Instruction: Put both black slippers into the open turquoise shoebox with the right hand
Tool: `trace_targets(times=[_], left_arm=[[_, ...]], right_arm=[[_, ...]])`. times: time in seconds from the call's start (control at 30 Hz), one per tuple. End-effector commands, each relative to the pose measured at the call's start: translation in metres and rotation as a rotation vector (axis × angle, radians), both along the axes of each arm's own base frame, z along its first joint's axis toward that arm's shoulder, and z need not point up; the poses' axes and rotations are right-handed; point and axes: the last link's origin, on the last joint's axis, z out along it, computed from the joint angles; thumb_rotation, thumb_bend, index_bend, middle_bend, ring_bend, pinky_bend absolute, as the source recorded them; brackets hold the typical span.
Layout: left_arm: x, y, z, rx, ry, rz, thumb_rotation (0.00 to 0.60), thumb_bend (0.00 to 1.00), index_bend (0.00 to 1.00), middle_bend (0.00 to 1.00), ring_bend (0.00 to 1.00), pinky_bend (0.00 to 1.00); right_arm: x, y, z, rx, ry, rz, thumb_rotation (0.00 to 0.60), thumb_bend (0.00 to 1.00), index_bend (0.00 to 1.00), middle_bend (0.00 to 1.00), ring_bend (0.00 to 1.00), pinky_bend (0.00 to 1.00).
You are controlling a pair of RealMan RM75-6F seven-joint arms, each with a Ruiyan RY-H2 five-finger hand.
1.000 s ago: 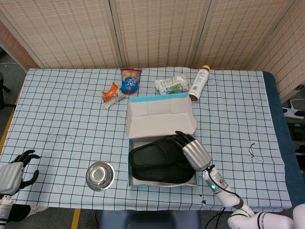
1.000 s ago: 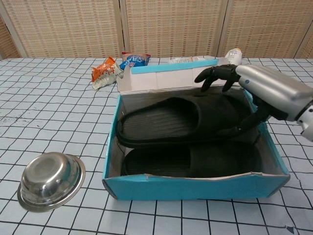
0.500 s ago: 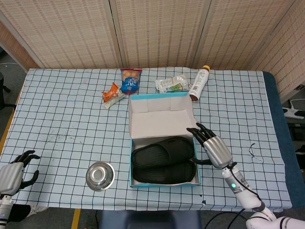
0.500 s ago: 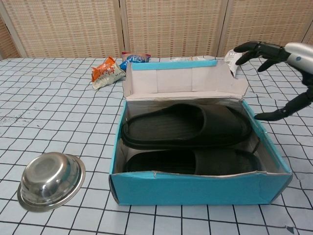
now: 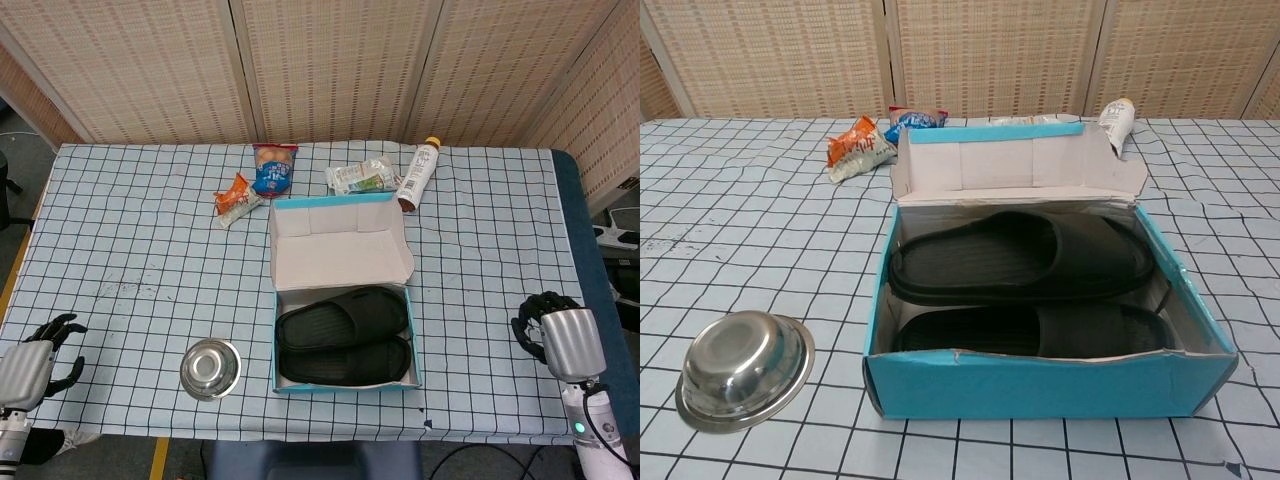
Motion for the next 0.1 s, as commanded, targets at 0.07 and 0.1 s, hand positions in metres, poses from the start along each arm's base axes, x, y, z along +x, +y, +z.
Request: trace_targets(times=[0.07, 0.1], left_arm=[[0.0023, 0.0003, -0.0020, 0.000, 0.013, -0.024, 0.600, 0.42, 0.31, 0.15, 0.21, 0.43], [0.0024, 0.0003, -0.0025, -0.001, 0.014, -0.025, 0.600, 0.42, 0.31, 0.15, 0.21, 0.43]], right_arm=[[-0.0185, -0.0015, 0.0040, 0.046, 0.003, -0.123, 0.600, 0.24, 0.48, 0.44, 0.29, 0.53], [-0.0179, -0.0011, 0.0050, 0.050, 0.006, -0.123, 0.600, 0.21, 0.43, 0.40, 0.24, 0.51]])
